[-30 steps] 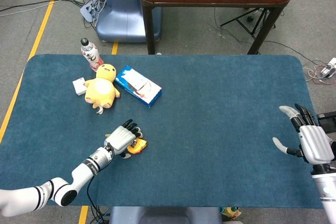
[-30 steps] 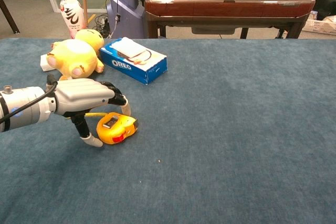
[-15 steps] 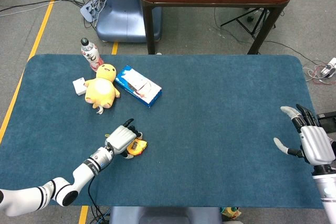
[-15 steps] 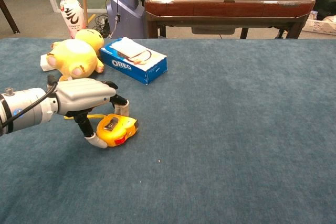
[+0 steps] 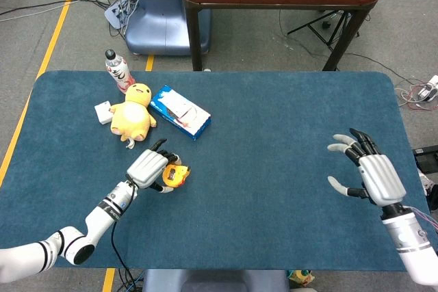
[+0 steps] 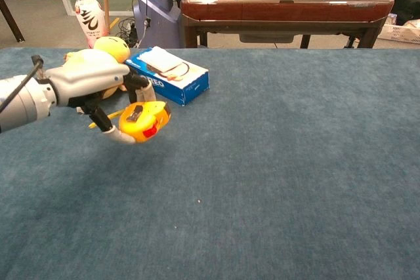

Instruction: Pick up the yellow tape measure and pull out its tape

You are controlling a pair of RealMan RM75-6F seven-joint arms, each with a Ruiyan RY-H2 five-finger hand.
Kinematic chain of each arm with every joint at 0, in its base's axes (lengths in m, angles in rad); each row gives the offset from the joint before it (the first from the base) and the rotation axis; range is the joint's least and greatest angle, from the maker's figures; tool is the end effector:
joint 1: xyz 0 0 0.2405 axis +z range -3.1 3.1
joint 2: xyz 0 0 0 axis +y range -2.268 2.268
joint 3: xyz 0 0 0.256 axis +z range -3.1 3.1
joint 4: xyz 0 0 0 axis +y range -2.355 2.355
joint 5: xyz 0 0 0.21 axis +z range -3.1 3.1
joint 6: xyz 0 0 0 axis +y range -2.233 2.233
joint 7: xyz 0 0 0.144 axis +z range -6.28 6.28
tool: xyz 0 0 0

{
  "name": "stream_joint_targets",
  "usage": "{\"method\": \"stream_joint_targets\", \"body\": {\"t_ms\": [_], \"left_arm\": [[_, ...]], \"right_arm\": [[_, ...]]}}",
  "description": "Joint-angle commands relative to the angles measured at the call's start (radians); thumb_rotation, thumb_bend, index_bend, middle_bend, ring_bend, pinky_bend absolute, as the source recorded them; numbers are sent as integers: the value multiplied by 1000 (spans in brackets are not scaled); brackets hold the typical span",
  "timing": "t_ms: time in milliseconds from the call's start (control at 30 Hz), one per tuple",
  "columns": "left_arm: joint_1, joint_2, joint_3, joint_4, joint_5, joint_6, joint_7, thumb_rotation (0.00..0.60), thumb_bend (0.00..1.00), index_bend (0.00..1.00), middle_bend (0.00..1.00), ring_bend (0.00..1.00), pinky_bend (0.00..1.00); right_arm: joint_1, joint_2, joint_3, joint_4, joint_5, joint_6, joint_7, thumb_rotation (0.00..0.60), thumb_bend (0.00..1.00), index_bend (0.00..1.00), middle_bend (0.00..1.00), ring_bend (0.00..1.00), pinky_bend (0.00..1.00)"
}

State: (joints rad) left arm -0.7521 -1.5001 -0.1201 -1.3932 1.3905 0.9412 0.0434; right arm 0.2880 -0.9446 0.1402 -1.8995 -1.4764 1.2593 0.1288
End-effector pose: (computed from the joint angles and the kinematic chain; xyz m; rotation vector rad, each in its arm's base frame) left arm -0.1522 0.3451 -0.0063 -2.0059 -0.9002 -1.0437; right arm -0.2220 -0.2424 0.1687 1.5407 -1.0743 1.1495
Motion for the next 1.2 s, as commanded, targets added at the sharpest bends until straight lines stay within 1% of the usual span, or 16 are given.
{"method": "stream_joint_targets", "body": {"t_ms": [33,100,200,333,500,600,733,900,1200], "left_arm": [[9,39,-39,-64,-19,35,-34,600,139,542,547,341,16],[11,54,-50,-89,-19,53,-19,600,139,544,547,341,16],[14,71,-56,-132,-16,70,-8,600,139,544,547,341,16],[16,87,-67,-189,-16,85,-14,600,138,544,548,341,16],[18,78,-84,-222,10,137,-9,600,139,544,548,341,16],[15,69,-94,-237,11,152,-7,600,139,544,548,341,16],[10,59,-103,-249,13,167,10,600,139,544,548,341,16],[6,50,-102,-258,11,172,34,600,139,544,547,341,16],[5,32,-105,-282,-5,184,71,600,139,544,548,341,16]], "right_arm": [[62,-20,38,-37,25,-60,-25,600,344,350,181,28,0],[100,-37,57,-51,48,-97,-43,600,338,382,180,28,0],[151,-66,83,-67,82,-142,-70,600,333,403,177,28,0],[215,-99,109,-78,132,-204,-97,600,328,406,169,28,0],[286,-145,139,-82,191,-256,-124,600,327,406,166,28,0],[320,-176,150,-80,224,-273,-145,600,321,406,161,28,0],[360,-218,156,-72,261,-291,-178,600,309,406,151,28,0],[402,-268,160,-62,295,-304,-203,600,297,406,146,28,0],[443,-324,162,-32,332,-301,-220,600,296,406,146,28,0]]}}
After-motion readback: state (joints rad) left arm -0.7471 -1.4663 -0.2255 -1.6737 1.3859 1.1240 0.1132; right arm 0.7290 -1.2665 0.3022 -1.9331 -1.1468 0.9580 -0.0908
